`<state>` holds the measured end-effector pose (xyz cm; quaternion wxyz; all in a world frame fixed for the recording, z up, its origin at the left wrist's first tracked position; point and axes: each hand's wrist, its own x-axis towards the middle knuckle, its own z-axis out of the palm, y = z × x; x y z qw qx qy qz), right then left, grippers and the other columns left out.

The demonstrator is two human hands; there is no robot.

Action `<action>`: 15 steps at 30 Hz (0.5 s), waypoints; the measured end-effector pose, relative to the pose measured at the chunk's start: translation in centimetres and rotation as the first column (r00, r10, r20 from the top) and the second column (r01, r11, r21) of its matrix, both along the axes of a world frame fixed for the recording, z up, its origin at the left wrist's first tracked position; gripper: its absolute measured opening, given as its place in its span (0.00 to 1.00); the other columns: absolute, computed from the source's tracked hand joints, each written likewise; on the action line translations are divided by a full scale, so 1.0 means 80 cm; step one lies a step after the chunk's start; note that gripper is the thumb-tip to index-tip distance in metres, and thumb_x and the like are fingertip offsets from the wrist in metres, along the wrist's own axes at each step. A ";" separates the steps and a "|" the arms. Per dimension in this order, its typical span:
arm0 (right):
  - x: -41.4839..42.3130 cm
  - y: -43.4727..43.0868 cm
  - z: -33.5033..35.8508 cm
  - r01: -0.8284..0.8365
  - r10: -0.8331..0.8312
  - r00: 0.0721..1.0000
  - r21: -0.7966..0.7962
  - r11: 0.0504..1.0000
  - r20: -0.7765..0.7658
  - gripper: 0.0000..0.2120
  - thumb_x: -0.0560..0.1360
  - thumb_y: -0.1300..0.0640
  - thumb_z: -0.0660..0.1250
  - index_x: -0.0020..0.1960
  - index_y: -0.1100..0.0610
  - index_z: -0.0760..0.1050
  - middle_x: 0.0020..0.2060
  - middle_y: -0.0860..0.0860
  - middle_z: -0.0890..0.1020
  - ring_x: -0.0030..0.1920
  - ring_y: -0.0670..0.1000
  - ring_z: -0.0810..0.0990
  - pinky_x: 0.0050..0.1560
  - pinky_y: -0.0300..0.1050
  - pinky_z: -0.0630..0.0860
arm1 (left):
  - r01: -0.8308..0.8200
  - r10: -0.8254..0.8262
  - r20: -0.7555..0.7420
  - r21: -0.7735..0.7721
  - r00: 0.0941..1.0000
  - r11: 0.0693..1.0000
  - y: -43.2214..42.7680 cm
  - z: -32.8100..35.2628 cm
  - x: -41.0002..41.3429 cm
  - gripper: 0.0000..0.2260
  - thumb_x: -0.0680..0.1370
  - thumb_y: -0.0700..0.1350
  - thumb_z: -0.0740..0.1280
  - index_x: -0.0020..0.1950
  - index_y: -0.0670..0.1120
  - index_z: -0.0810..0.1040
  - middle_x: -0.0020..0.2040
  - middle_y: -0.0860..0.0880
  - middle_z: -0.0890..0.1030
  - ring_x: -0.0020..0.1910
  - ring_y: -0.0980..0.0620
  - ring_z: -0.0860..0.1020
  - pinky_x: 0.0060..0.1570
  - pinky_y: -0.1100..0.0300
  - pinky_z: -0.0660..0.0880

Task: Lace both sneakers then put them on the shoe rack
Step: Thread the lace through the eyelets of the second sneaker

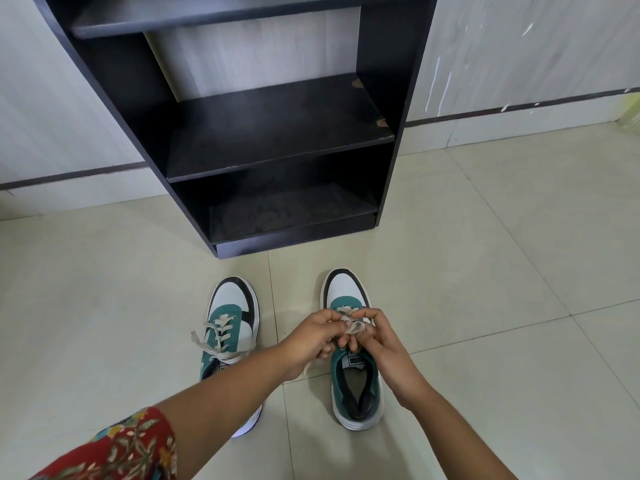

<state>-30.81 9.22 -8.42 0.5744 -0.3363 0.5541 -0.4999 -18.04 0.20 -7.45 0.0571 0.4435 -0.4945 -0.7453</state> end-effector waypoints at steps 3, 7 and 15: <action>-0.005 0.000 0.000 -0.006 0.005 0.999 -0.026 1.000 -0.036 0.06 0.80 0.63 0.57 0.55 0.62 0.71 0.36 0.56 0.77 0.39 0.48 0.76 0.46 0.35 0.74 | -0.075 0.075 -0.008 0.012 0.997 0.997 0.001 -0.002 -0.003 0.04 0.79 0.43 0.61 0.45 0.45 0.70 0.30 0.50 0.72 0.22 0.58 0.63 0.24 0.66 0.60; -0.006 -0.002 -0.002 0.086 -0.085 0.996 0.035 0.996 -0.021 0.08 0.80 0.61 0.57 0.49 0.65 0.70 0.31 0.56 0.77 0.34 0.49 0.76 0.39 0.34 0.74 | -0.125 0.125 -0.036 0.023 0.991 0.992 0.003 -0.003 -0.004 0.05 0.78 0.43 0.63 0.43 0.46 0.71 0.30 0.50 0.73 0.23 0.58 0.64 0.24 0.67 0.61; -0.013 -0.023 -0.005 0.078 -0.088 0.996 0.302 0.950 0.020 0.11 0.76 0.60 0.59 0.37 0.59 0.75 0.25 0.54 0.77 0.31 0.51 0.76 0.40 0.41 0.74 | 0.393 -0.210 0.398 -0.917 0.893 -0.063 -0.005 -0.004 0.012 0.06 0.71 0.42 0.69 0.46 0.48 0.76 0.50 0.53 0.82 0.43 0.53 0.79 0.40 0.59 0.78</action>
